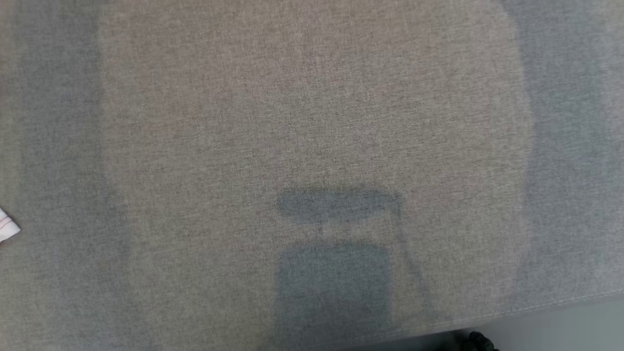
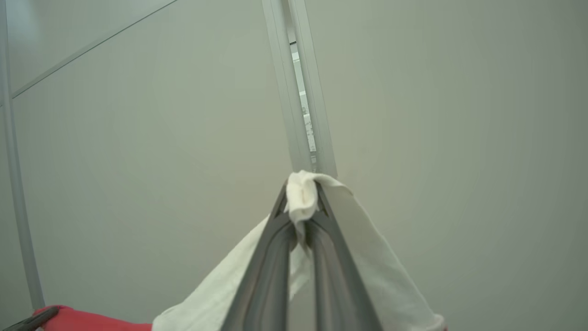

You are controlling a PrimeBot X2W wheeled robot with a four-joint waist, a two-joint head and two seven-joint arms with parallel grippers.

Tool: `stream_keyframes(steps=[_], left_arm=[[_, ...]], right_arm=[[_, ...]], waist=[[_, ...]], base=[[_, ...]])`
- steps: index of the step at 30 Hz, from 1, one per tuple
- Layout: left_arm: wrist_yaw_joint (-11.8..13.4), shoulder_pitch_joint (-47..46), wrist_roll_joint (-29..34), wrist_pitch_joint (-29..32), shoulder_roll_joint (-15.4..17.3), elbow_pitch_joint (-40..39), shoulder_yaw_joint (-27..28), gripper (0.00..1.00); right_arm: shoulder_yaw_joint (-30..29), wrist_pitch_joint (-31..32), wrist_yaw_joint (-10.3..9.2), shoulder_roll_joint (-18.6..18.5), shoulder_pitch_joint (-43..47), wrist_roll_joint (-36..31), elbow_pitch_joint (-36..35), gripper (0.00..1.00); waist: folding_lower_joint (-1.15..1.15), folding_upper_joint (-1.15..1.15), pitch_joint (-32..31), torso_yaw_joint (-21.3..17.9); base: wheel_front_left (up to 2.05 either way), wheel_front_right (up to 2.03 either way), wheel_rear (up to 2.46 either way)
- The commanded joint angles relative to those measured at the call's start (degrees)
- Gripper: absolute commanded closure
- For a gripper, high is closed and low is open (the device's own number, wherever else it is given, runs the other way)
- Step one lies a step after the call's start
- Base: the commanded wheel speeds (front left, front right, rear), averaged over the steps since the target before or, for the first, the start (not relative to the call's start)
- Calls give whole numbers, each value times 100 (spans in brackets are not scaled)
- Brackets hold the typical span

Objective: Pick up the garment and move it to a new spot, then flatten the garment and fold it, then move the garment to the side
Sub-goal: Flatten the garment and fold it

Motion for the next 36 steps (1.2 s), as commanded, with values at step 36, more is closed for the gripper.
stream_keyframes(steps=[36], left_arm=[[470,6434,-2692,-325,1172,-1659,-2103,100]], right_arm=[[1746,-731,2,-1710,7062,2910,-1432,100]], waist=[[-2,0,-2630,16]], base=[[0,0,0]])
